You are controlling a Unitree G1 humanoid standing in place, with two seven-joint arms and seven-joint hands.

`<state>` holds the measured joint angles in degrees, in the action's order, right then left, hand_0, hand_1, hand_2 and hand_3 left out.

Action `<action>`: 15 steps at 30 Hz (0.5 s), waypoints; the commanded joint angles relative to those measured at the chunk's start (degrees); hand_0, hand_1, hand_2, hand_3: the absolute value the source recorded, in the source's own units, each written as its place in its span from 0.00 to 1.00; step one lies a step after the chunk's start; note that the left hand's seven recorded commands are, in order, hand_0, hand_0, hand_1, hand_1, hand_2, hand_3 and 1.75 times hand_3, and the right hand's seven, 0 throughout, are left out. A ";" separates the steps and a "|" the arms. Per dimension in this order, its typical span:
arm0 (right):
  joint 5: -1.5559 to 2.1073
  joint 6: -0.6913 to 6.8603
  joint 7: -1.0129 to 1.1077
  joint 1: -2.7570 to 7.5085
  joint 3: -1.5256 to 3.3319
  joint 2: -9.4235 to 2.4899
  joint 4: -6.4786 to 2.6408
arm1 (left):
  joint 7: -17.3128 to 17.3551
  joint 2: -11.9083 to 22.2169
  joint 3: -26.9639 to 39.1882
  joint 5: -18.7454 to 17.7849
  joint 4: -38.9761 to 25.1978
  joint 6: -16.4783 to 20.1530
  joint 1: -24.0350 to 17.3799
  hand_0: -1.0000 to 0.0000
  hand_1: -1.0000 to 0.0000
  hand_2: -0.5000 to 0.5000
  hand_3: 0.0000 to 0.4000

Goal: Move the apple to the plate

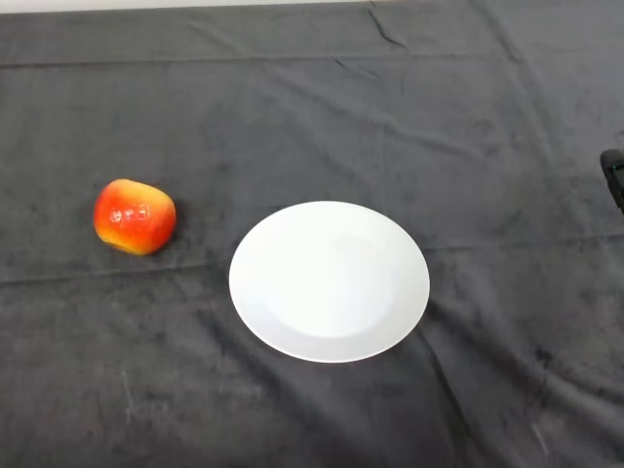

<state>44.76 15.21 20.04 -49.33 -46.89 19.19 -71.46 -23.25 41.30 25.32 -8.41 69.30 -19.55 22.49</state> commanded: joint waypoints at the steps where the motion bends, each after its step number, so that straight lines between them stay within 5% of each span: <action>1: 1.58 -0.74 -0.41 -1.11 -0.27 1.62 1.81 | -0.13 -0.69 -1.02 1.57 -1.92 -0.41 2.75 1.00 1.00 0.50 0.00; 15: 1.60 -0.74 -0.43 -1.09 -0.24 1.62 1.84 | 0.63 -1.49 -4.92 5.30 -1.74 -1.56 5.25 1.00 1.00 0.50 0.00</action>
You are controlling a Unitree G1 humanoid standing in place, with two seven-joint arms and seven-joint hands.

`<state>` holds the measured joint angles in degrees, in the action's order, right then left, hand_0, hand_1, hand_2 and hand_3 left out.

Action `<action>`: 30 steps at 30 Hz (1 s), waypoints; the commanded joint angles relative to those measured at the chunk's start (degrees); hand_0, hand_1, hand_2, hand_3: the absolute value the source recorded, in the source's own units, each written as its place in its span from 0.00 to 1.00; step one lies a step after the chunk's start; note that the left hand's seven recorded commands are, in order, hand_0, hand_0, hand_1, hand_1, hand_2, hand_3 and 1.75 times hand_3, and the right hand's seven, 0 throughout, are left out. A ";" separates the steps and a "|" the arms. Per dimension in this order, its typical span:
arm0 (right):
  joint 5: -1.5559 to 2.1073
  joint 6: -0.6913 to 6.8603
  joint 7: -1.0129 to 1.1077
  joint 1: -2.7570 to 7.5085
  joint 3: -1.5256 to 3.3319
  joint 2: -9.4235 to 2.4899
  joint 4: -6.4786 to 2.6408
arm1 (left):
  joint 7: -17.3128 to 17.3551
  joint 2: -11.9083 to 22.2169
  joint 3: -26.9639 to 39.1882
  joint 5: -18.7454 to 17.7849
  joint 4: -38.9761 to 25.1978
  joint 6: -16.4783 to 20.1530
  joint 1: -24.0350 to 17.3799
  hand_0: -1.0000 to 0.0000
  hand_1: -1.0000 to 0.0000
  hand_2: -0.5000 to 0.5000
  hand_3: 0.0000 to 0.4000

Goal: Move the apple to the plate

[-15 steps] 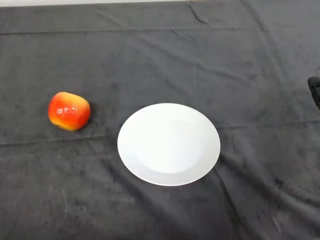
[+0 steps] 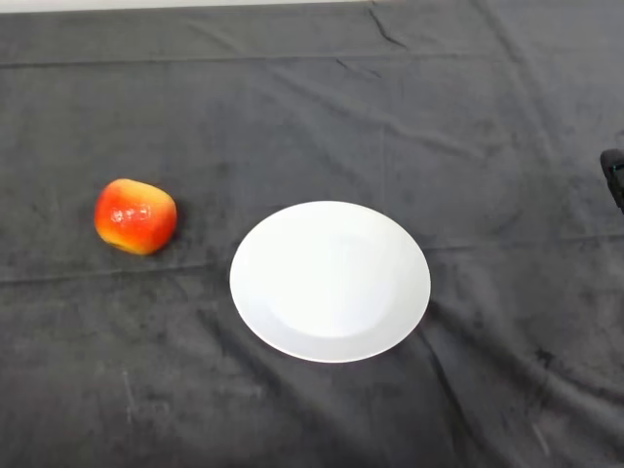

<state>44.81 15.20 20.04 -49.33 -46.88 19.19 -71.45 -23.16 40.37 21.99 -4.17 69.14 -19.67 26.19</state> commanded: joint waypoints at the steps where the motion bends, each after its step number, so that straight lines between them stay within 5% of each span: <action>1: 1.55 -0.73 -0.43 -1.09 -0.24 1.62 1.84 | 0.62 -0.66 -1.91 1.35 -1.55 -1.46 1.82 1.00 1.00 0.50 0.00; 15: 1.57 -0.73 -0.44 -1.08 -0.22 1.61 1.87 | 3.60 -2.47 -6.16 4.70 -1.00 -1.84 5.19 1.00 1.00 0.50 0.00; 30: 1.59 -0.73 -0.46 -1.06 -0.19 1.60 1.91 | 12.26 -4.71 -11.00 7.39 -0.70 -0.92 8.67 1.00 1.00 0.50 0.00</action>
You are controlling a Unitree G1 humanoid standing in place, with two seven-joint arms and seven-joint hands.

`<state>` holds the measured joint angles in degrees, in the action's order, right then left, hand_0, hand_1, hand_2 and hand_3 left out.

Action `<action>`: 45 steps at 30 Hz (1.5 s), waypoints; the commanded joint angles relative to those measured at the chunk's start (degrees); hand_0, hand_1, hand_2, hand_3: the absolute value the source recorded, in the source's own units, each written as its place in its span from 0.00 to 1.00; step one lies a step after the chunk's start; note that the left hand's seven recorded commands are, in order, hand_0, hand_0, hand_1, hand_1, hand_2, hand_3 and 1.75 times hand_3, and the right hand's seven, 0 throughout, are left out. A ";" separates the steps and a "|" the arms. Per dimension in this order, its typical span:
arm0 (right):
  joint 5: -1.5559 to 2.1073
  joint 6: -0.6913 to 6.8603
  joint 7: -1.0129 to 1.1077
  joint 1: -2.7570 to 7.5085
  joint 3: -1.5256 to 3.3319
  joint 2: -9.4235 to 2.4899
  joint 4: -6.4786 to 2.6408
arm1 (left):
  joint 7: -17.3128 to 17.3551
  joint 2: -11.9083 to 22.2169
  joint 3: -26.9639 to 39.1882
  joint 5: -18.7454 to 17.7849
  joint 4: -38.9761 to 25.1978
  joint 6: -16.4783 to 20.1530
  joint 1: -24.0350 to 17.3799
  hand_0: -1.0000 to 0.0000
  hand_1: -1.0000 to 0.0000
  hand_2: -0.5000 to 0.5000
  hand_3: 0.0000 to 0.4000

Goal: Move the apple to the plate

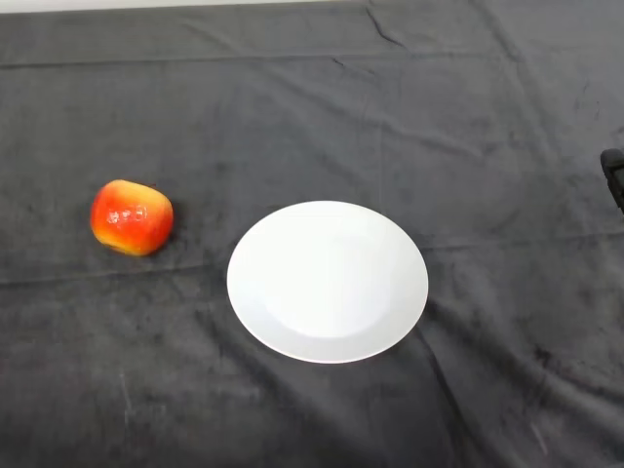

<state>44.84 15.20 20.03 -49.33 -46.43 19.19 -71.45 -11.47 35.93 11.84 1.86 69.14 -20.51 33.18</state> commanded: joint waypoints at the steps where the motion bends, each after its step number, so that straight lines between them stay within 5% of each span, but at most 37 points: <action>1: 1.57 -0.72 -0.45 -1.05 -0.63 1.60 1.91 | 1.18 -0.37 -1.14 1.50 -0.75 -0.05 1.85 1.00 1.00 0.50 0.00; 26: 1.60 -0.71 -0.49 -1.01 -0.58 1.56 2.02 | 7.07 -5.10 -6.53 4.69 -2.27 0.50 5.13 1.00 1.00 0.50 0.00; 45: 1.62 -0.70 -0.52 -0.99 -0.54 1.55 2.07 | 3.25 -8.88 -8.91 7.08 -3.14 -2.58 6.86 1.00 1.00 0.50 0.00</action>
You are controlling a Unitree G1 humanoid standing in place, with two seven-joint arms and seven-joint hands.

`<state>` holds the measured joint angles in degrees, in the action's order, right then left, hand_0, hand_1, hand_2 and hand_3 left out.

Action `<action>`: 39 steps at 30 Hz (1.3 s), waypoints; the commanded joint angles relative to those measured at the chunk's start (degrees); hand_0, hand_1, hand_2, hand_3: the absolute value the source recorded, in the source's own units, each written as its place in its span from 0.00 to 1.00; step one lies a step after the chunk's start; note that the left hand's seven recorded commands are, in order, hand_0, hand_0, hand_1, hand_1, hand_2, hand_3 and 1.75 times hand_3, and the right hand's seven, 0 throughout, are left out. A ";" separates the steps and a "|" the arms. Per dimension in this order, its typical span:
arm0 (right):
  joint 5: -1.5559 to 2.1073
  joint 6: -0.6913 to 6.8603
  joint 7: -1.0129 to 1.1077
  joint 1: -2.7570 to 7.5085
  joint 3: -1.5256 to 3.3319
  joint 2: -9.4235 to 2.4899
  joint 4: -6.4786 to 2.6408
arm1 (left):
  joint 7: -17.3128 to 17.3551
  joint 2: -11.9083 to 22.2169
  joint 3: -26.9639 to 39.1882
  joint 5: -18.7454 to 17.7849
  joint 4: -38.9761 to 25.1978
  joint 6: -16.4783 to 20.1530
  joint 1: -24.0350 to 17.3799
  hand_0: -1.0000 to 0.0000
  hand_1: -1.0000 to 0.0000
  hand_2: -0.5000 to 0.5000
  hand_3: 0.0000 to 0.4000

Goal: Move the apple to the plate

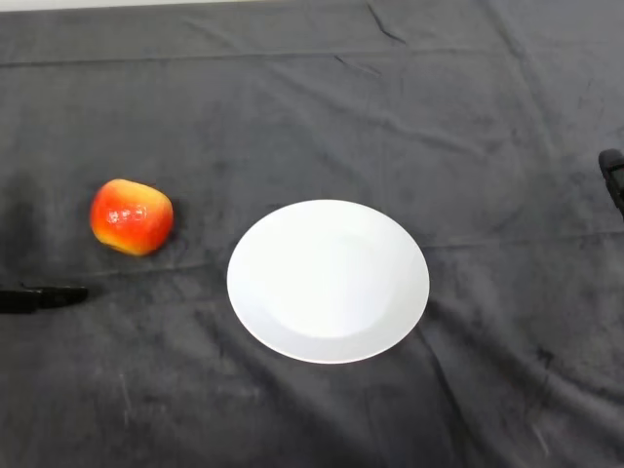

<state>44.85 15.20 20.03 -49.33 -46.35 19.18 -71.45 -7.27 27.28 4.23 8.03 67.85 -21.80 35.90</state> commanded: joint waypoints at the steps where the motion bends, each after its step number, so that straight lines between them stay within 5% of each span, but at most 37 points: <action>1: 1.62 -0.71 -0.51 -0.99 -0.62 1.56 2.07 | -1.24 -0.43 -1.42 1.05 -1.82 -1.49 4.25 1.00 1.00 0.50 0.00; 19: 1.64 -0.71 -0.51 -1.00 -0.61 1.57 2.04 | -7.60 -4.82 -4.29 4.31 -0.25 -5.30 4.98 1.00 1.00 0.50 0.00; 39: 1.67 -0.71 -0.49 -1.02 -0.61 1.60 1.97 | -5.11 -7.13 -6.79 5.23 1.58 -5.62 6.40 1.00 1.00 0.50 0.00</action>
<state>44.85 15.20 20.02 -49.33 -46.33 19.18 -71.45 -12.81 20.22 -1.54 11.81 67.91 -25.95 39.58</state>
